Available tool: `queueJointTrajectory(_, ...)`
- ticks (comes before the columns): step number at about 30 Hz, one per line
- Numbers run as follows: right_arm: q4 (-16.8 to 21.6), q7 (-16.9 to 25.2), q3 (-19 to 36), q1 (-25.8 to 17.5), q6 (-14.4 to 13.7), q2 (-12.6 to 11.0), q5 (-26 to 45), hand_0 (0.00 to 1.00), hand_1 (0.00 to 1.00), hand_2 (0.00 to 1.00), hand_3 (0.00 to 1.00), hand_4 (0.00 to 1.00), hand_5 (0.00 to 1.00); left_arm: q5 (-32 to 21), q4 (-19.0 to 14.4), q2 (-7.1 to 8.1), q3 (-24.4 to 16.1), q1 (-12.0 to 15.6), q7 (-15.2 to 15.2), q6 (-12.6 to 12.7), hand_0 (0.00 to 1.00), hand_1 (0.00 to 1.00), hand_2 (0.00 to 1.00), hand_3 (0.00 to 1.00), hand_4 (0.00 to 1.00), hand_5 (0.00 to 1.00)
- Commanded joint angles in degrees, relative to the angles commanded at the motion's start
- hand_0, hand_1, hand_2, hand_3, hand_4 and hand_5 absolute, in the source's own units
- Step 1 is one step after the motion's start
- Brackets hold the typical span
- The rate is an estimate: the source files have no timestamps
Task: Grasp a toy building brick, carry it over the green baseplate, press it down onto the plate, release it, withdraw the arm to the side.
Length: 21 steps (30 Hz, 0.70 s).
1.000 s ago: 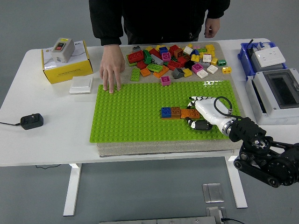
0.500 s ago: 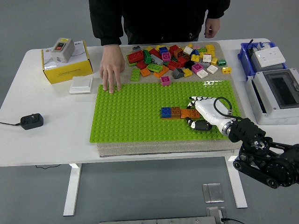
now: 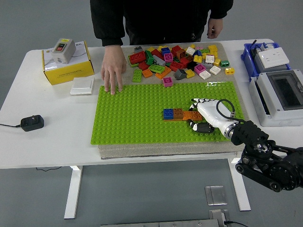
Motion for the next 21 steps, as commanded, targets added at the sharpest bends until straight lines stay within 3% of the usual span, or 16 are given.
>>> queueJointTrajectory(21, 0.57, 0.08, -0.22, -0.34, -0.03, -0.21, 0.55, 0.788, 0.923, 0.961, 0.795, 0.552, 0.453, -1.50, 0.00, 0.07, 1.50, 0.07, 0.16, 0.21, 0.637, 0.605, 0.568, 0.723, 0.479, 0.627)
